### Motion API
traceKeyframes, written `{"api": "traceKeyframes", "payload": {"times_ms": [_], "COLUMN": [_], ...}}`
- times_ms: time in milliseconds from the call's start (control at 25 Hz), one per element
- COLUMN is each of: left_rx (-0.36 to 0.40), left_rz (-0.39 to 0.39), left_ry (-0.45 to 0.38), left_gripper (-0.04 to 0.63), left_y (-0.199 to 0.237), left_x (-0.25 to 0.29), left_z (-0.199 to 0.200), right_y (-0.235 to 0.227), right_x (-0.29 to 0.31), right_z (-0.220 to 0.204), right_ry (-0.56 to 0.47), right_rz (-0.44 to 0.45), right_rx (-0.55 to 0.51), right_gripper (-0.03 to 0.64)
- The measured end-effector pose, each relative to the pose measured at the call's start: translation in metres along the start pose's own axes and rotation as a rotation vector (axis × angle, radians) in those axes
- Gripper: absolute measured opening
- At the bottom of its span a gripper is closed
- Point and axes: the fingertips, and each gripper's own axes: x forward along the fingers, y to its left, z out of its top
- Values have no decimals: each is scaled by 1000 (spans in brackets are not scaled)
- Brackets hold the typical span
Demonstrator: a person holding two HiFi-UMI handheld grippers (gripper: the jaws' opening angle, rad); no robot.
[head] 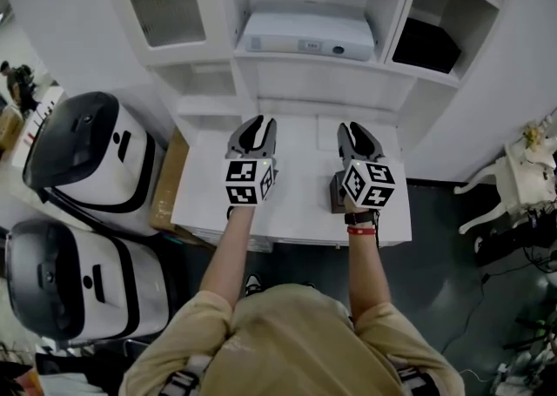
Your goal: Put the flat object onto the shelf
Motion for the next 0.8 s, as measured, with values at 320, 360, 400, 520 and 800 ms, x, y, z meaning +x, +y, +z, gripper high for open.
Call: {"api": "traceKeyframes", "payload": {"times_ms": [320, 360, 400, 520, 800], "left_rx": [-14, -13, -14, -18, -4], "left_rz": [26, 33, 38, 46, 33], "left_ry": [-1, -3, -5, -6, 15], "left_gripper": [55, 49, 43, 34, 20], "left_y": [-6, -7, -7, -11, -18], "left_x": [-18, -20, -22, -27, -29], "left_z": [-11, -11, -12, -14, -23], "right_y": [-4, -5, -6, -10, -23], "right_x": [-23, -25, -28, -34, -42], "right_z": [-9, -12, -15, -19, -17], "right_ry": [-32, -27, -23, -16, -18], "right_rz": [-5, -7, -9, -17, -59], "right_rx": [12, 14, 17, 27, -22], "right_gripper": [69, 69, 69, 56, 42]}}
